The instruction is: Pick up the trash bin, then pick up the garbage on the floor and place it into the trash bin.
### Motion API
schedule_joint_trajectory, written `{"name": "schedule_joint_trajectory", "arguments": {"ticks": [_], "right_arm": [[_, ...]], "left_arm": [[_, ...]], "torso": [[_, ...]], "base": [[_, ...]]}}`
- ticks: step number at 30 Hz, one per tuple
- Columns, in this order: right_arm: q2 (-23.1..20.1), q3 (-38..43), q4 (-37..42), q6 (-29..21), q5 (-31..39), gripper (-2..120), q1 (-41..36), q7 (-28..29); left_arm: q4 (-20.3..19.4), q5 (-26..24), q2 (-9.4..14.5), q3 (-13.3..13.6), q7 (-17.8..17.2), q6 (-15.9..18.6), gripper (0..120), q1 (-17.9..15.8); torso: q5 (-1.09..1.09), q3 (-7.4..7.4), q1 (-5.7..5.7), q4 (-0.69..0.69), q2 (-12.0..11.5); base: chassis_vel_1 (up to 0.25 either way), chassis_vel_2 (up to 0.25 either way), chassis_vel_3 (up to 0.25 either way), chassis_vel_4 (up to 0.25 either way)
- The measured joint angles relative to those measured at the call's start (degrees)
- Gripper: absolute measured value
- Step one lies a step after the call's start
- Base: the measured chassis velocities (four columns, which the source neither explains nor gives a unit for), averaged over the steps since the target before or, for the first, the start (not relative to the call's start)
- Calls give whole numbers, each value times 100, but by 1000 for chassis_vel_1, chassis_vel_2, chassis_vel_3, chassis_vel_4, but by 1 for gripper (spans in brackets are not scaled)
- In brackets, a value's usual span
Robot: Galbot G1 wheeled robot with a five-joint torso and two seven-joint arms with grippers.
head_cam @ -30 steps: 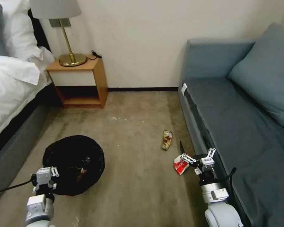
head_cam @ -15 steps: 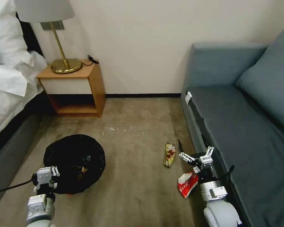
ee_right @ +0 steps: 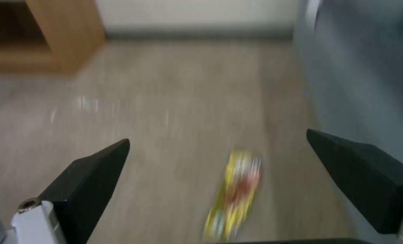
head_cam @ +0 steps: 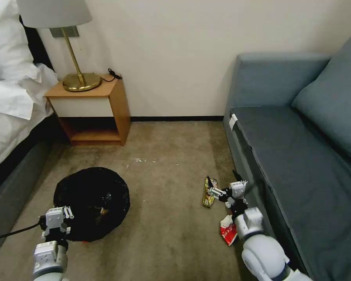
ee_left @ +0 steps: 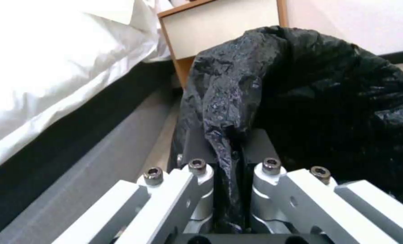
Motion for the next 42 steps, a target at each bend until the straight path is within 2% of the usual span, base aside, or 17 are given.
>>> {"name": "schedule_joint_trajectory", "arguments": {"ticks": [1,2,3,4,8,14,26,35,40,41,42], "right_arm": [[0,0,0,0,0,100,0,0],[-34,-77,5,-627,777,100,260,395],[-34,-126,-58,-940,1238,100,413,613],[-34,-126,-58,-940,1238,100,413,613],[24,-349,-466,-1344,2223,100,700,1218],[167,-462,-1008,-1460,2756,100,775,1724],[525,-508,-2181,-1212,2530,100,981,2038],[875,-321,-3018,-949,2243,100,1058,1825],[1014,-272,-3237,-863,2099,100,1078,1706],[1048,-260,-3299,-839,2049,98,1085,1652],[1062,-252,-3381,-807,1963,88,1094,1576]], "left_arm": [[0,0,0,0,0,0,7,0],[6,4,-9,0,-1,-18,7,1],[12,7,-16,1,-3,-29,7,1],[12,7,-16,1,-3,-29,7,1],[15,14,-35,8,-7,-50,7,1],[12,15,-34,-2,-17,-110,7,39],[-41,12,-11,-26,-32,-169,7,105],[-81,6,11,-44,-41,-202,7,147],[-101,5,16,-46,-42,-206,7,161],[-103,5,20,-48,-44,-206,7,169],[-112,-1,24,-54,-47,-213,7,179]], "torso": [[0,0,0,0,0],[-1,0,0,1,0],[-1,0,0,1,0],[-1,0,0,1,0],[0,0,0,1,0],[0,0,0,0,0],[0,0,0,0,0],[-1,0,0,0,0],[0,0,0,0,0],[0,0,0,0,0],[-1,0,0,0,0]], "base": [[0,0,0,0],[0,0,0,0],[0,0,0,0],[0,0,0,0],[0,0,0,0],[0,0,0,0],[0,0,0,0],[0,0,0,0],[0,0,0,0],[0,0,0,0],[0,0,0,0]]}}
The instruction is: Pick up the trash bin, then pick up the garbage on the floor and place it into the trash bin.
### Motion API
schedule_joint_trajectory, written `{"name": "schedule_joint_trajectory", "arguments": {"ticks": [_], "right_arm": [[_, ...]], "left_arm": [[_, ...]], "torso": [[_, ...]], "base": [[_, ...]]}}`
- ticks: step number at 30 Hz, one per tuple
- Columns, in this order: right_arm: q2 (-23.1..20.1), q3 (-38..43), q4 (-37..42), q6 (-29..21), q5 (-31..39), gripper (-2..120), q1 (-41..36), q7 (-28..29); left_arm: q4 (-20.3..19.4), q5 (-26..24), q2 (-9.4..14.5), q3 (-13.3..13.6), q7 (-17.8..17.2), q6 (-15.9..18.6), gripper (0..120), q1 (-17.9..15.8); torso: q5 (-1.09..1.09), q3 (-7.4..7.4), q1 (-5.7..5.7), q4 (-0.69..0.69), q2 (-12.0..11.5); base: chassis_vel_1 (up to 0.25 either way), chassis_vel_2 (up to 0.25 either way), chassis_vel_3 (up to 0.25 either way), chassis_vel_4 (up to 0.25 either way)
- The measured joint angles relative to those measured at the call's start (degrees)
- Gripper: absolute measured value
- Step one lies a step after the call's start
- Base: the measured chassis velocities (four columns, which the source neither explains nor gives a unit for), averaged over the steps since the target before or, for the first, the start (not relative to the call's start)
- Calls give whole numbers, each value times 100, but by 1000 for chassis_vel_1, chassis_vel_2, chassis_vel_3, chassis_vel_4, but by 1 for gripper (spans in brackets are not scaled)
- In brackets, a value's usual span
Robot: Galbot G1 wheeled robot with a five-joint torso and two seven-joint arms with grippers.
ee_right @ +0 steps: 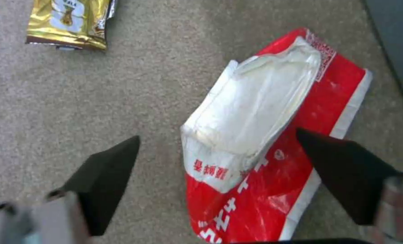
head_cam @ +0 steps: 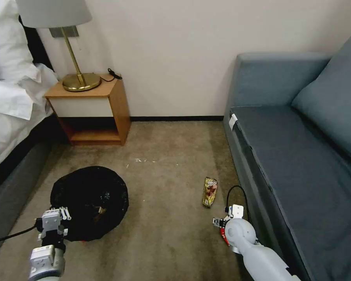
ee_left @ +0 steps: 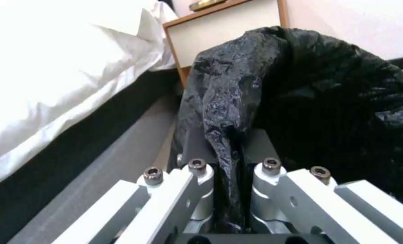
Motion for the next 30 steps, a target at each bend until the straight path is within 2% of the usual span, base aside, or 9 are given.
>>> {"name": "schedule_joint_trajectory", "arguments": {"ticks": [2,11,12,16,17,20,22,25,30], "right_arm": [[-3,1,-15,8,-27,85,0,-26],[-93,-6,-18,92,-393,47,-119,-328],[-93,-6,-18,92,-393,47,-119,-328],[-191,-26,-12,134,-582,30,-185,-488],[-191,-26,-12,134,-582,30,-185,-488],[-234,-53,-34,197,-890,15,-196,-635],[-261,-80,-58,252,-1020,12,-198,-715],[-347,-141,-64,310,-1277,0,-195,-898],[-486,-180,223,595,-1718,0,-236,-1404]], "left_arm": [[-6,-1,1,-1,-2,-7,7,6],[-7,-3,-8,6,-38,-47,7,28],[-7,-3,-8,6,-38,-47,7,28],[-7,-1,-7,9,-41,-51,7,31],[-7,-1,-7,9,-41,-51,7,31],[-7,14,-11,24,-41,-51,7,31],[-7,22,-12,28,-42,-51,7,32],[-7,34,-13,34,-42,-51,7,31],[-5,37,-11,34,-42,-51,7,26]], "torso": [[0,0,0,0,0],[0,0,0,0,0],[0,0,0,0,0],[0,0,0,0,0],[0,0,0,0,0],[1,0,0,0,0],[0,0,0,0,0],[1,0,0,0,0],[1,0,0,0,0]], "base": [[0,0,0,0],[0,0,0,0],[0,0,0,0],[0,0,0,0],[0,0,0,0],[0,0,0,0],[0,0,0,0],[0,0,0,0],[0,0,0,0]]}}
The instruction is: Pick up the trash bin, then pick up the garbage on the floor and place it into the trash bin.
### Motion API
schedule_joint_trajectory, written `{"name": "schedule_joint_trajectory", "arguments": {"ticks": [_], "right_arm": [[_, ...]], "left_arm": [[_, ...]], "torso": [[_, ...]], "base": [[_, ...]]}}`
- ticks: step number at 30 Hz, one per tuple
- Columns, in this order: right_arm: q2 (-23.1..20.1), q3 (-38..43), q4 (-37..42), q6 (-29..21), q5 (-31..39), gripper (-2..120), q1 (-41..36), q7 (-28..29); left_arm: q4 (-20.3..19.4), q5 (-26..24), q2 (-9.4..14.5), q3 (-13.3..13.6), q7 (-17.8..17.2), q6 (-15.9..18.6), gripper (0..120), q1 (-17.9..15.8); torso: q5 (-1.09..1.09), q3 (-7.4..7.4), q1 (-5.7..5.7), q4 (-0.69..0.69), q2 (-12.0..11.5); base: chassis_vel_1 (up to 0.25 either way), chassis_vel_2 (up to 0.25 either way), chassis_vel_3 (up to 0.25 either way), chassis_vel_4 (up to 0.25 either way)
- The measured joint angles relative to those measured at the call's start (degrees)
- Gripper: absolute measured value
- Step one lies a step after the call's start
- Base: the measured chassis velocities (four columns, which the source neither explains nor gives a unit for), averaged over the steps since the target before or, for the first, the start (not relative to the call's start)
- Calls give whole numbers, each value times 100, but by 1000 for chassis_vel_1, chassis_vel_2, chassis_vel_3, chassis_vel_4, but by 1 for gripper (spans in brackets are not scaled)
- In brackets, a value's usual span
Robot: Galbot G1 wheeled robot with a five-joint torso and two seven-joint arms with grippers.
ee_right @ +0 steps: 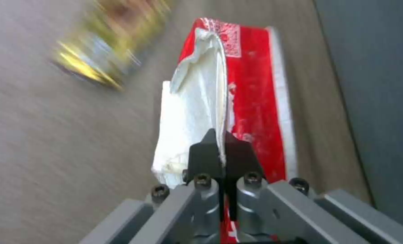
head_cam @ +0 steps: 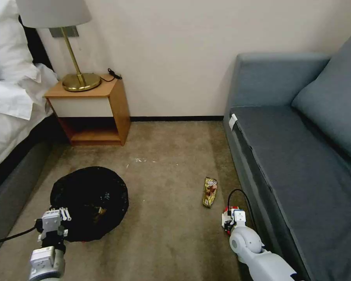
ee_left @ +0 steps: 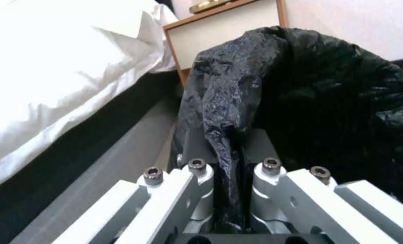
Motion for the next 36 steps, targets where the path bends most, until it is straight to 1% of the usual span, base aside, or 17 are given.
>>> {"name": "schedule_joint_trajectory", "arguments": {"ticks": [3,4,8,9,12,13,14,18,19,21,23,24,25,28,34,36], "right_arm": [[-162,-120,627,461,-15,0,-35,-615],[-162,-120,627,461,-15,0,-35,-615],[-356,-613,1436,1141,175,0,153,-1451],[-356,-613,1436,1141,175,0,153,-1451],[-444,-1239,1602,1602,319,0,514,-1903],[-446,-1459,1601,1711,378,0,664,-1997],[-446,-1459,1601,1711,378,0,664,-1997],[-298,-2487,1194,2387,436,0,1561,-2378],[-298,-2487,1194,2387,436,0,1561,-2378],[-151,-3063,845,2871,294,0,2075,-2576],[-7,-3510,597,3194,215,0,2416,-2693],[-7,-3510,597,3194,215,0,2416,-2693],[69,-3734,495,3319,197,0,2575,-2717],[193,-4111,317,3442,119,0,2827,-2748],[362,-4488,70,3621,-8,0,3018,-2766],[509,-4663,-102,3794,-105,0,3075,-2781]], "left_arm": [[38,21,-2,9,0,0,7,-18],[38,21,-2,9,0,0,7,-18],[84,101,-22,40,19,16,7,-69],[84,101,-22,40,19,16,7,-69],[119,161,-38,58,32,37,7,-103],[128,172,-39,60,40,47,7,-115],[128,172,-39,60,40,47,7,-115],[125,160,-40,70,75,198,7,-200],[125,160,-40,70,75,198,7,-200],[128,162,-48,78,94,236,7,-253],[136,156,-52,85,106,267,7,-270],[136,156,-52,85,106,267,7,-270],[138,153,-58,87,111,277,7,-274],[138,147,-66,85,114,282,7,-281],[124,128,-68,81,118,284,7,-277],[113,127,-78,96,123,291,7,-279]], "torso": [[-2,0,0,0,0],[-2,0,0,0,0],[-2,0,0,0,0],[-2,0,0,0,0],[-1,0,0,1,0],[-1,0,0,0,0],[-1,0,0,0,0],[-1,0,0,0,0],[-1,0,0,0,0],[-2,0,0,1,0],[0,1,0,1,0],[0,1,0,1,0],[-2,1,0,1,0],[-1,0,0,1,0],[-1,0,0,0,0],[-1,0,0,0,0]], "base": [[0,0,0,0],[0,0,0,0],[0,0,0,0],[0,0,0,0],[0,0,0,0],[0,0,0,0],[0,0,0,0],[0,0,0,0],[0,0,0,0],[0,0,0,0],[0,0,0,0],[0,0,0,0],[0,0,0,0],[0,0,0,0],[0,0,0,0],[0,0,0,0]]}}
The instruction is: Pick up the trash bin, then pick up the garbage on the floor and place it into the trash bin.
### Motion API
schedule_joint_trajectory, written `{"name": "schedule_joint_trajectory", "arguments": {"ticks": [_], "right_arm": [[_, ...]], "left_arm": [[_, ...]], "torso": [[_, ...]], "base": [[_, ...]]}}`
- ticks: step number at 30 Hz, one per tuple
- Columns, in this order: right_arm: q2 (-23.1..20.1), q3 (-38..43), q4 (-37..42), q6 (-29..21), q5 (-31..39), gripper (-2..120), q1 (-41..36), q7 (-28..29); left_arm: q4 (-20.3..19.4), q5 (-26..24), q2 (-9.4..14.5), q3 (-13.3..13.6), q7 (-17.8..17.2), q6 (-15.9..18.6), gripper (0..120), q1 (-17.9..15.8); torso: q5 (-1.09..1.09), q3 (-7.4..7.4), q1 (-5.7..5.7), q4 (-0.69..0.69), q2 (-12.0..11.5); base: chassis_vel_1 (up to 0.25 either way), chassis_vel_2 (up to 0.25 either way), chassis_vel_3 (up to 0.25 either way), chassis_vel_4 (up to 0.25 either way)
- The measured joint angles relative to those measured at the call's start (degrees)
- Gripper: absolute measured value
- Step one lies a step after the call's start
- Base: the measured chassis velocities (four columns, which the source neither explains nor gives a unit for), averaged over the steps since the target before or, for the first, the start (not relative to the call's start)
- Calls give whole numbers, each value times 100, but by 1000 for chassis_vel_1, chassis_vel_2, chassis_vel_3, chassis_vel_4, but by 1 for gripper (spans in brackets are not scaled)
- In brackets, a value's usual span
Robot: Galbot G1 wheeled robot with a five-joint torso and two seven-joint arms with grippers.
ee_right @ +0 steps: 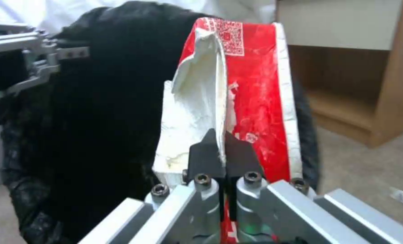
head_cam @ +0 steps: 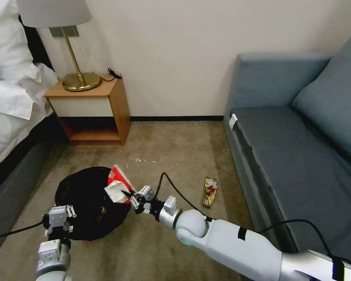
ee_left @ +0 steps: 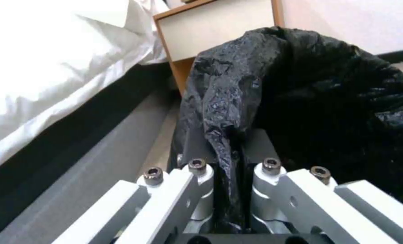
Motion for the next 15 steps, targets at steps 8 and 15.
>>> {"name": "schedule_joint_trajectory", "arguments": {"ticks": [8,15], "right_arm": [[294,-160,-173,211,-73,0,45,-67],[337,-232,-269,339,-138,0,68,-204]], "left_arm": [[-33,50,-26,26,12,2,7,2],[-90,84,-34,29,19,5,7,28]], "torso": [[1,0,0,0,0],[1,0,0,0,0]], "base": [[0,0,0,0],[0,0,0,0]]}}
